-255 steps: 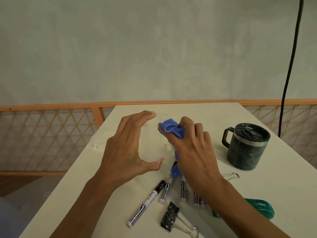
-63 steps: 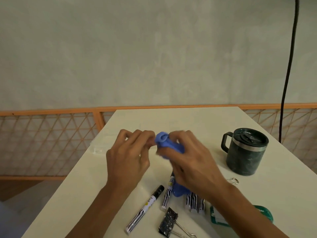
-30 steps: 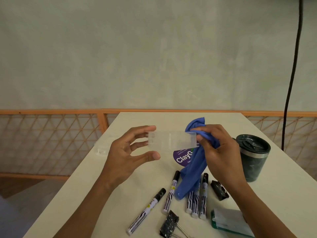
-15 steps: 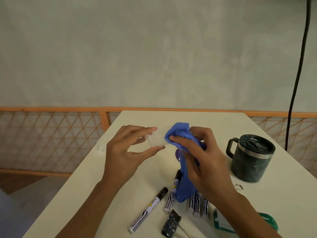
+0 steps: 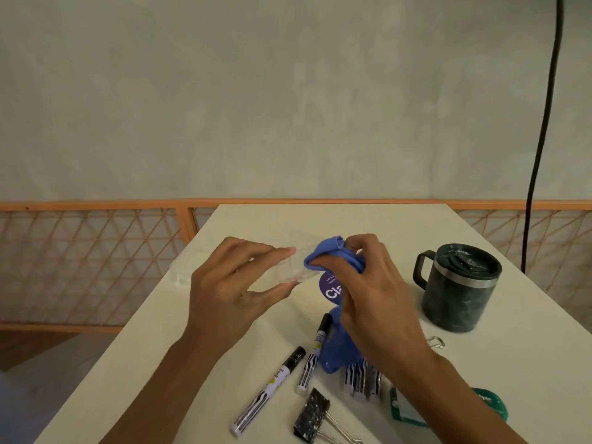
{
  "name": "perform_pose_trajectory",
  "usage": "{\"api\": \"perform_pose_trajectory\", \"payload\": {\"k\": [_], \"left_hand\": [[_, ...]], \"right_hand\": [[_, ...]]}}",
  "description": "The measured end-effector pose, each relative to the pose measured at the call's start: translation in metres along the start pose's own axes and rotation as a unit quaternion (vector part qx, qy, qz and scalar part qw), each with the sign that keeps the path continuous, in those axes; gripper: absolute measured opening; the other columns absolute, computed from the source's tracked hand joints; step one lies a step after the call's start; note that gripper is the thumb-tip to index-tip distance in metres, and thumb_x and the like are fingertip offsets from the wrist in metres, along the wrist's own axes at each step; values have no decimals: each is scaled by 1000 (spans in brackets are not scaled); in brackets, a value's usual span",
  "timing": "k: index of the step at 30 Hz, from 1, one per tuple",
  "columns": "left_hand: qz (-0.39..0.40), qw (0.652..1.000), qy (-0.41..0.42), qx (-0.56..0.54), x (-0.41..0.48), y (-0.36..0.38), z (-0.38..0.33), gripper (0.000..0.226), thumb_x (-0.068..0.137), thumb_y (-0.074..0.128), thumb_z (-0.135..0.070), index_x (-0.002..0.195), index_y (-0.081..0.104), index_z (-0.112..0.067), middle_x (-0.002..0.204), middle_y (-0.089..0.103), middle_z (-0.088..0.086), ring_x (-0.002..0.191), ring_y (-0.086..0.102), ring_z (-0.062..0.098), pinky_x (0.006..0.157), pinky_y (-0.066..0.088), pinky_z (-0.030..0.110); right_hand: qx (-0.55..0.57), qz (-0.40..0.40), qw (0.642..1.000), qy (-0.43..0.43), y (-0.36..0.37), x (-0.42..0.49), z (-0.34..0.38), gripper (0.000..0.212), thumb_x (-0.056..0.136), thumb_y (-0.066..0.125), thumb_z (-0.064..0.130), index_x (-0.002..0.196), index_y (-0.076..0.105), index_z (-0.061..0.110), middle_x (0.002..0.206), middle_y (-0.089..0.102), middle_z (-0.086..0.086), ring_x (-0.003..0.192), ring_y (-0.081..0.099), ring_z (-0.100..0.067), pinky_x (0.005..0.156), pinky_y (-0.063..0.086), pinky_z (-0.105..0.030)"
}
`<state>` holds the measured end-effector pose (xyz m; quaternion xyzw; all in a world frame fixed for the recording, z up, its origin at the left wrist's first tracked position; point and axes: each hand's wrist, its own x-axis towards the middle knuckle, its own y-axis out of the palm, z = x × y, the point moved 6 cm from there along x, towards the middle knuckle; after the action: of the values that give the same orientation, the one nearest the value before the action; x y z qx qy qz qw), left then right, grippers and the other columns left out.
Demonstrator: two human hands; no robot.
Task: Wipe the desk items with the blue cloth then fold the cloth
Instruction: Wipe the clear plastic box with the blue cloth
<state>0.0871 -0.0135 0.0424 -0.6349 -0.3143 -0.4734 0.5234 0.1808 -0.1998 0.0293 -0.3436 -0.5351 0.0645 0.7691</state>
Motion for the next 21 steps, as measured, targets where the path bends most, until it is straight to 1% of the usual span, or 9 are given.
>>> {"api": "perform_pose_trajectory", "payload": {"k": [2,4,8,11,13,15,16,19,21], "left_hand": [[5,1000,2,6,-1,1,0,41,87,93,-35,119,82,-13,105,79,2,89,72,27,79,59,38],[7,1000,4,5,-2,-1,3,41,85,94,-34,119,82,-13,105,79,2,89,72,28,77,59,39],[3,1000,16,20,-1,1,0,41,87,93,-35,120,82,-15,103,79,1,88,71,27,75,59,38],[10,999,23,28,-3,3,-1,38,88,91,-36,119,83,-15,103,79,1,88,71,26,73,60,38],[13,999,19,23,-3,1,2,37,88,91,-35,119,83,-16,103,79,1,88,71,27,72,59,39],[13,999,16,27,-4,1,2,37,88,92,-35,120,83,-18,104,79,-1,88,71,28,71,59,40],[14,999,18,30,-4,3,0,37,89,91,-35,121,83,-19,105,79,-2,88,70,28,69,59,41],[15,999,30,43,-4,7,-6,31,90,90,-33,117,84,-19,103,79,-2,86,70,28,63,59,42],[9,998,41,57,-4,5,-9,26,92,89,-32,112,85,-17,100,79,-1,83,70,29,62,59,41]], "right_hand": [[22,29,999,-24,9,-6,16,78,70,74,-11,137,65,27,126,47,-2,101,55,-25,70,56,-38],[22,34,998,-45,11,-5,20,73,75,75,-9,138,66,26,125,49,-3,101,54,-24,72,54,-37],[-1,-7,1000,5,0,1,-2,78,69,74,-14,133,65,29,121,48,-1,96,54,-26,69,54,-40],[3,30,999,-30,10,-7,16,75,69,70,-12,134,65,27,123,51,-3,99,53,-25,71,53,-40],[-18,37,999,-36,11,-2,15,70,70,75,-9,131,70,26,121,54,-6,99,53,-26,72,52,-41],[-41,22,999,-3,6,3,-1,70,68,82,-8,128,72,27,120,55,-7,98,54,-28,72,54,-41],[-41,18,999,11,4,3,-7,71,67,83,-9,127,72,26,120,55,-7,98,55,-28,72,54,-42],[-20,27,999,-5,10,-5,2,69,65,77,-12,124,72,22,120,53,-6,99,53,-28,71,55,-42],[15,29,999,-9,17,-7,15,66,67,71,-13,123,71,21,120,50,-4,100,52,-26,71,54,-39]]}}
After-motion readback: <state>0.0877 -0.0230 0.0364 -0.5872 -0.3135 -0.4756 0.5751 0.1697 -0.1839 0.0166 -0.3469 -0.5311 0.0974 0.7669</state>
